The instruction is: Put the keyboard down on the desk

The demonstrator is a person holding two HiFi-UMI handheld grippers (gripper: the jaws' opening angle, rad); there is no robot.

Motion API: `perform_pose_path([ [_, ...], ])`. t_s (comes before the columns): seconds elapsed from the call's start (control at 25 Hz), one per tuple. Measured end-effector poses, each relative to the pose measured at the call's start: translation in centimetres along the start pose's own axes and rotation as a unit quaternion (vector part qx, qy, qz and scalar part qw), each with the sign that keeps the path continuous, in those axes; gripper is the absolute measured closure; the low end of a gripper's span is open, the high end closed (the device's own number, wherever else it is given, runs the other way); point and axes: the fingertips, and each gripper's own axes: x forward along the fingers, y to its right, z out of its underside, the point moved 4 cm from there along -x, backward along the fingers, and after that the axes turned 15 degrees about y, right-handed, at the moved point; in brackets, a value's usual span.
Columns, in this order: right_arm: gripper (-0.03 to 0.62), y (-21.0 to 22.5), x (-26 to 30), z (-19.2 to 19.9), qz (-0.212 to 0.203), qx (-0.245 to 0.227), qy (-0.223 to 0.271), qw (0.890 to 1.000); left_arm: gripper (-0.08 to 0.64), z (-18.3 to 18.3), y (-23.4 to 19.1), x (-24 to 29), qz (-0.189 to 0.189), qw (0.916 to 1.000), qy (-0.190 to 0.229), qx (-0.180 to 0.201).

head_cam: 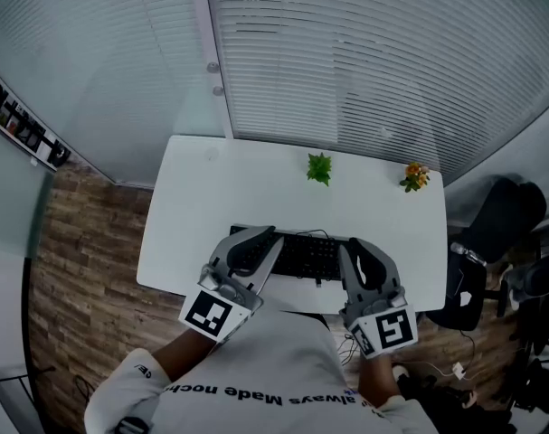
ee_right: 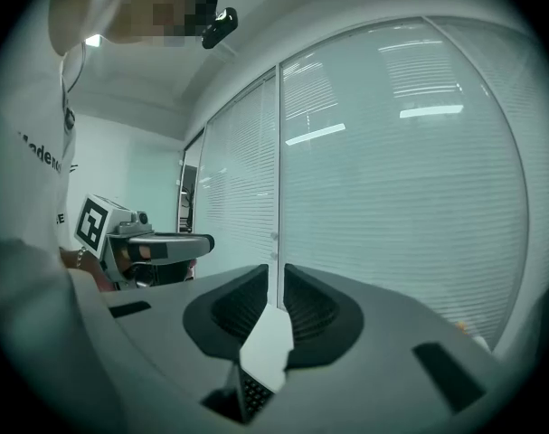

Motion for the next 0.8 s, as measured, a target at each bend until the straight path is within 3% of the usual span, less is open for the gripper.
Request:
perform_pose_path([
  [0.8, 0.531, 1.0, -0.7, -1.2, 0.007, -0.014, 0.003, 1.000, 0.492, 0.1, 0.7, 0.6, -0.009, 0.9998, -0.006, -0.017],
])
